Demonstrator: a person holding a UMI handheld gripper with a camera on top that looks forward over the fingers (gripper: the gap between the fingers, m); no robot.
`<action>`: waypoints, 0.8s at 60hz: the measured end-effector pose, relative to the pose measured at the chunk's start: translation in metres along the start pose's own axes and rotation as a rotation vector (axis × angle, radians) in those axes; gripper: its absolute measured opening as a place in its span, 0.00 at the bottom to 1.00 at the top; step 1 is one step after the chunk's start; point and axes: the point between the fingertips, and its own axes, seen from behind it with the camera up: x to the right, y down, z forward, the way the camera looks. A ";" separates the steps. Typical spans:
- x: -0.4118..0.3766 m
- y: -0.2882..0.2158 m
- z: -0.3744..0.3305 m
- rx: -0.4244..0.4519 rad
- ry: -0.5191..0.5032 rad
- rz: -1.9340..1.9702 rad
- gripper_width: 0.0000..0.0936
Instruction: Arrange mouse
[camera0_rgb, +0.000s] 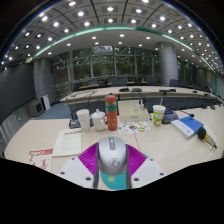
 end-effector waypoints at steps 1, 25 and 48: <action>0.006 0.003 0.009 -0.008 0.004 0.002 0.39; 0.068 0.134 0.111 -0.268 0.050 0.006 0.50; 0.056 0.097 0.029 -0.234 0.088 -0.059 0.92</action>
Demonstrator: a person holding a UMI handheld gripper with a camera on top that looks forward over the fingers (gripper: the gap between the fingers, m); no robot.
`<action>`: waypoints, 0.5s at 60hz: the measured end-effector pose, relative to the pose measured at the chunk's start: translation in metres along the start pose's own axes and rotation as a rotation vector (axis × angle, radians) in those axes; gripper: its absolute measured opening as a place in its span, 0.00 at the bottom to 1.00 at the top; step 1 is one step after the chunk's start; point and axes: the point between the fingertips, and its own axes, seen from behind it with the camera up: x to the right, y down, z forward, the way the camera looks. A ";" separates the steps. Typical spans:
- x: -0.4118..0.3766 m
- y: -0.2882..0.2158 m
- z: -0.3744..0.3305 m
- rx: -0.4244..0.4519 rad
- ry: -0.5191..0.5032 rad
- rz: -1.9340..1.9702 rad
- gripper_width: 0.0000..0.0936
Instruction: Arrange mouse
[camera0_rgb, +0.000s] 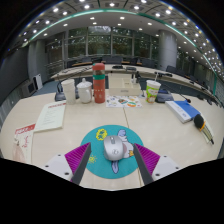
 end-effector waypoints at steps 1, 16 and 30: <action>-0.001 -0.002 -0.009 0.006 0.004 -0.001 0.92; -0.015 0.008 -0.157 0.070 0.071 -0.015 0.92; -0.035 0.040 -0.263 0.086 0.091 -0.032 0.92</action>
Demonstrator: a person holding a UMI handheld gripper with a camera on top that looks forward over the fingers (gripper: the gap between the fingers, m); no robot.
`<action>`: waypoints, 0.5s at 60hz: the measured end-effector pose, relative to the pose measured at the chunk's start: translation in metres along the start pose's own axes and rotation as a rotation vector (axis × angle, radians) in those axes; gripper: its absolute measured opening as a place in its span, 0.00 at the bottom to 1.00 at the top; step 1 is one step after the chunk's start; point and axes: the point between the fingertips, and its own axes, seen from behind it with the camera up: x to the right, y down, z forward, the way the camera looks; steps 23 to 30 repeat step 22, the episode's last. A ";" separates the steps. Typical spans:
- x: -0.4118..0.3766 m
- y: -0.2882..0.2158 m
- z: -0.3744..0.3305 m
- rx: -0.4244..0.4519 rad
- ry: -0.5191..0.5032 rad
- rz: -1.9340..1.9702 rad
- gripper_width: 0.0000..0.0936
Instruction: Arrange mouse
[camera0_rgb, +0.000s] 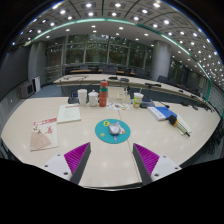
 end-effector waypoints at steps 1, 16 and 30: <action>-0.002 0.002 -0.005 -0.001 -0.003 0.002 0.92; -0.013 0.010 -0.051 0.019 -0.002 0.009 0.92; -0.016 0.009 -0.057 0.025 -0.001 0.002 0.91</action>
